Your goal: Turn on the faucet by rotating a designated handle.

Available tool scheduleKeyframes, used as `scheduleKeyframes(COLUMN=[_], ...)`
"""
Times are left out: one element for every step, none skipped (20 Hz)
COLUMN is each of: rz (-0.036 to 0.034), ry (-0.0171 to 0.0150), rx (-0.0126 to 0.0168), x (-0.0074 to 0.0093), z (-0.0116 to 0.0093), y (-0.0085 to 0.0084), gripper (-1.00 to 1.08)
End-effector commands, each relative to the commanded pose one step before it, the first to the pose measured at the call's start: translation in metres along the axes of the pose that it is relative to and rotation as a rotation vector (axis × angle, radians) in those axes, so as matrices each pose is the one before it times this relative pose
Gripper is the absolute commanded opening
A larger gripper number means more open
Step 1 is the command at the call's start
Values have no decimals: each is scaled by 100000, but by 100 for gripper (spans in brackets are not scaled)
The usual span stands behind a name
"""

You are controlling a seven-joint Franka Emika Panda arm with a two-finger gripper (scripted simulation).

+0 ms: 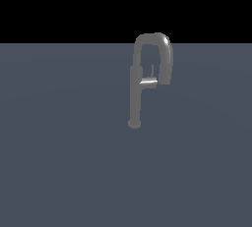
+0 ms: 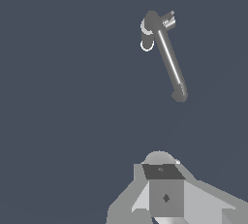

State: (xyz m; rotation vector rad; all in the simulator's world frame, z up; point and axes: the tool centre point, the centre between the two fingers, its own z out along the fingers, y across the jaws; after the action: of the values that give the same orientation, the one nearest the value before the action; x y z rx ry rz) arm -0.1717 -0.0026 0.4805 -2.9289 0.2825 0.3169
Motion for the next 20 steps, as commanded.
scheduleKeyframes(rz=[3192, 1265, 1270, 1275, 1280, 1283, 1288, 1292, 1296, 1301, 1305, 1309, 1313, 1318, 1323, 1329, 1334, 1341, 1347, 1356], ry=[-3943, -1580, -1587, -1595, -1603, -1610, -1618, -1624, -1632, -1640, -1648, -1655, -1663, -1672, -1681, -1691, -1700, -1712, -1722, -1735], rx=[3011, 1211, 1217, 1225, 1232, 1238, 1245, 1251, 1258, 1264, 1271, 1278, 1285, 1292, 1299, 1307, 1315, 1324, 1332, 1343], x=[1390, 552, 553, 556, 559, 560, 563, 565, 567, 570, 572, 574, 576, 579, 581, 584, 586, 589, 592, 596], z=[46, 14, 13, 13, 13, 13, 12, 12, 12, 12, 11, 11, 11, 11, 11, 10, 10, 10, 10, 10], y=[-17, -10, -10, -10, -10, -10, -10, -10, -10, -9, -9, -9, -9, -8, -8, -8, -8, -7, -7, -7], gripper=[-100, -100, -100, -100, -100, -100, -100, -100, -100, -100, -100, -100, -100, -100, -100, -100, -100, -100, -100, -100])
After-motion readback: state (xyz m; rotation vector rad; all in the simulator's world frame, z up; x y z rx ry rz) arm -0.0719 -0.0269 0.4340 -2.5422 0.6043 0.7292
